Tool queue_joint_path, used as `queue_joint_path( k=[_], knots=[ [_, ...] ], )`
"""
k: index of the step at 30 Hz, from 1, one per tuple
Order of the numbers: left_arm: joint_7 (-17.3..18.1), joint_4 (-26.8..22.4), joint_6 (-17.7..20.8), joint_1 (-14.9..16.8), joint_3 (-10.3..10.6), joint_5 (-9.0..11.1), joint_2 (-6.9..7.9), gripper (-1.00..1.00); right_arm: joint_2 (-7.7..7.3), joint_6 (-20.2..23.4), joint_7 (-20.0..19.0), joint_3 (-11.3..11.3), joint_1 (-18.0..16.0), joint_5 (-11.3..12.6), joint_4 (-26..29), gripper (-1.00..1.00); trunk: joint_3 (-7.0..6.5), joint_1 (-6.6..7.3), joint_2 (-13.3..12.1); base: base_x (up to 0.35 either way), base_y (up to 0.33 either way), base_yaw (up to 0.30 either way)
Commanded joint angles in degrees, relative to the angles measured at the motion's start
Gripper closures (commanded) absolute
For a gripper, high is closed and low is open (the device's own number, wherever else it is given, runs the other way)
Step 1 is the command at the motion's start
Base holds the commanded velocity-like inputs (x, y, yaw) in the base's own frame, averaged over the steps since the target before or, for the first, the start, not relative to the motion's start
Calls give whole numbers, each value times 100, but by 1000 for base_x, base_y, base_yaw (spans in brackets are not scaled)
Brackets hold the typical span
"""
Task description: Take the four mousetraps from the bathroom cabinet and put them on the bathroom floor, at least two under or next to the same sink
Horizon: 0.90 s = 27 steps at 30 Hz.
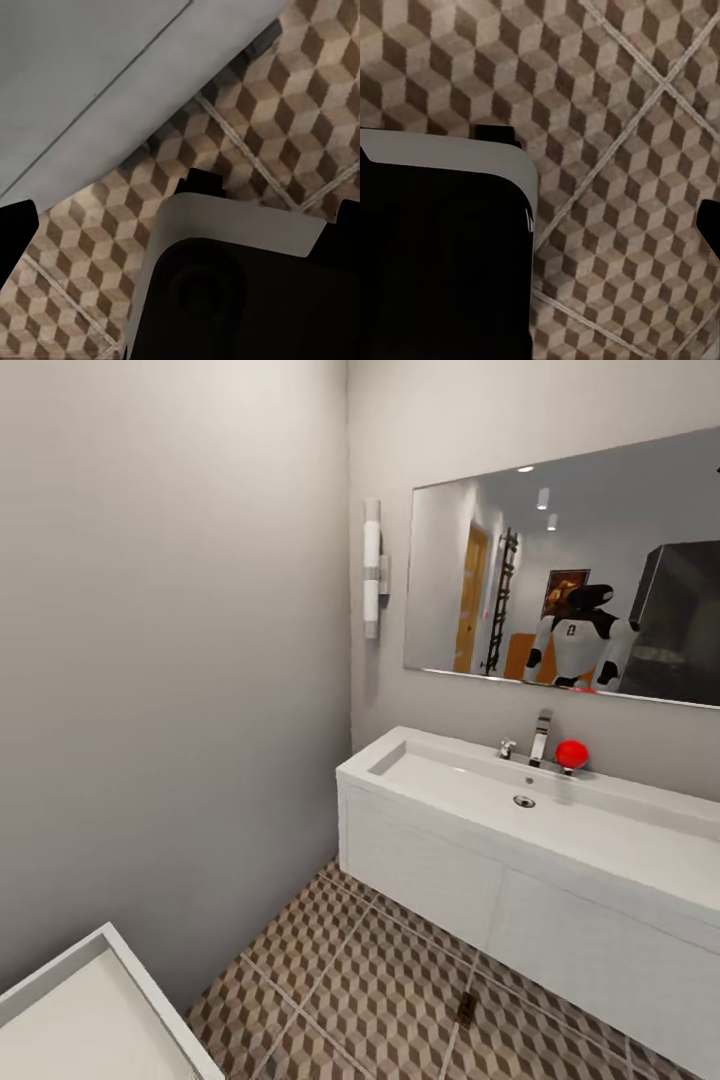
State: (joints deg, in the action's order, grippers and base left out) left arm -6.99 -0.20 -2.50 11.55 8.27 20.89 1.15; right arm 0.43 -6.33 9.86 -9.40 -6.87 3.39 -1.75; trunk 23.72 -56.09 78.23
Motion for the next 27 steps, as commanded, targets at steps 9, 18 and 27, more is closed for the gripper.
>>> queue_joint_path(
  k=[9,18,27],
  knots=[
    [-13,2,-14,0,52,41,-2,-100,-16,-31,16,-35,-7,66,-17,-100,6,0,3,0,0,285],
    [-13,2,-14,-1,52,39,-2,-100,-30,-32,16,-31,-7,58,-12,-100,6,0,3,0,0,283],
    [-13,2,-14,2,52,39,-2,-100,-18,5,21,-54,-7,8,-10,-100,6,0,3,0,0,126]
  ],
)
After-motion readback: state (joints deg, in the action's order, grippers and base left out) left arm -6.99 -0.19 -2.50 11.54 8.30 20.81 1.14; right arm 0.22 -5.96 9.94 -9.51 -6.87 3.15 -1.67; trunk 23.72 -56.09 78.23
